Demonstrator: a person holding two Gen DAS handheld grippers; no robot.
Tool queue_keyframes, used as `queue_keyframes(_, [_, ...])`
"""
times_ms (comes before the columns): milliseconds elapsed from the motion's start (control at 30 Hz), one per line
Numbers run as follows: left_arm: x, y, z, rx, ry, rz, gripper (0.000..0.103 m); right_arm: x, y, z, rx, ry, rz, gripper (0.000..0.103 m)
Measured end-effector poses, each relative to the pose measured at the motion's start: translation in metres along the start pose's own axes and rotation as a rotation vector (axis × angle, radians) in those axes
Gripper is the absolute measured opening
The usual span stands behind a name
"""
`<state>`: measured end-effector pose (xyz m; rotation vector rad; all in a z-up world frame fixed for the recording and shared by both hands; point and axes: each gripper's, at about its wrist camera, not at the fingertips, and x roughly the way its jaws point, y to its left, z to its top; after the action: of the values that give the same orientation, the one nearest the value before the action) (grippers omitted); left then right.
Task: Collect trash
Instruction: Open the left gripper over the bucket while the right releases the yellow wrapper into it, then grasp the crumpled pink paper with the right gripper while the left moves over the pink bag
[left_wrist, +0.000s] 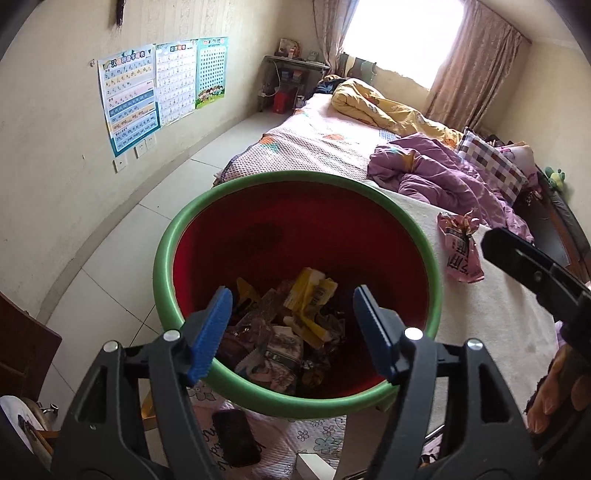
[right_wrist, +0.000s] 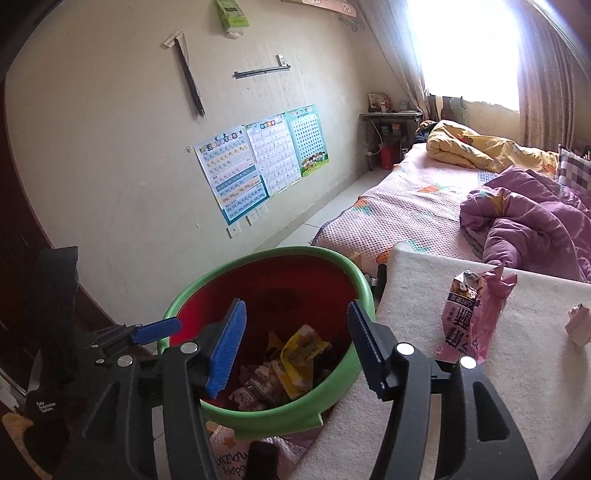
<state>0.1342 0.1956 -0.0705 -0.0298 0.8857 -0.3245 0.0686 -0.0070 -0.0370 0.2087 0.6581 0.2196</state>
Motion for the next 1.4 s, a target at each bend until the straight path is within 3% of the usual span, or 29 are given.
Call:
queue_keyframes(200, [-0.004, -0.012, -0.002, -0.007, -0.020, 0.001, 0.065, -0.020, -0.068, -0.024, 0.090, 0.028, -0.154, 0.063])
queue_keyframes(267, [-0.006, -0.019, -0.002, -0.003, -0.029, -0.004, 0.065, -0.032, -0.105, -0.029, 0.134, 0.023, -0.251, 0.063])
queue_keyframes(400, [-0.011, -0.043, -0.002, 0.024, -0.029, -0.026, 0.065, -0.052, -0.181, -0.033, 0.246, 0.006, -0.440, 0.076])
queue_keyframes(533, [-0.013, -0.073, -0.005, 0.049, -0.028, -0.045, 0.066, -0.057, -0.238, -0.036, 0.342, 0.030, -0.526, 0.076])
queue_keyframes(800, [-0.006, -0.131, -0.013, 0.074, -0.005, -0.057, 0.066, -0.030, -0.302, -0.023, 0.403, 0.093, -0.494, 0.079])
queue_keyframes(900, [-0.002, -0.148, -0.015, 0.074, 0.001, -0.057, 0.069, -0.021, -0.318, -0.026, 0.421, 0.133, -0.434, 0.079])
queue_keyframes(933, [0.000, -0.153, -0.014, 0.072, 0.005, -0.056, 0.069, -0.019, -0.322, -0.028, 0.430, 0.134, -0.397, 0.074])
queue_keyframes(967, [0.002, -0.158, -0.014, 0.069, 0.009, -0.059, 0.069, -0.020, -0.324, -0.030, 0.432, 0.131, -0.362, 0.060])
queue_keyframes(1000, [0.004, -0.163, -0.013, 0.066, 0.013, -0.067, 0.069, -0.022, -0.325, -0.029, 0.423, 0.125, -0.349, 0.057])
queue_keyframes(1133, [0.017, -0.186, -0.004, 0.086, 0.013, -0.077, 0.070, -0.040, -0.317, -0.035, 0.373, 0.112, -0.268, 0.053])
queue_keyframes(1400, [0.090, -0.221, 0.024, 0.108, 0.050, -0.072, 0.072, -0.113, -0.272, -0.087, 0.337, 0.116, -0.158, 0.054])
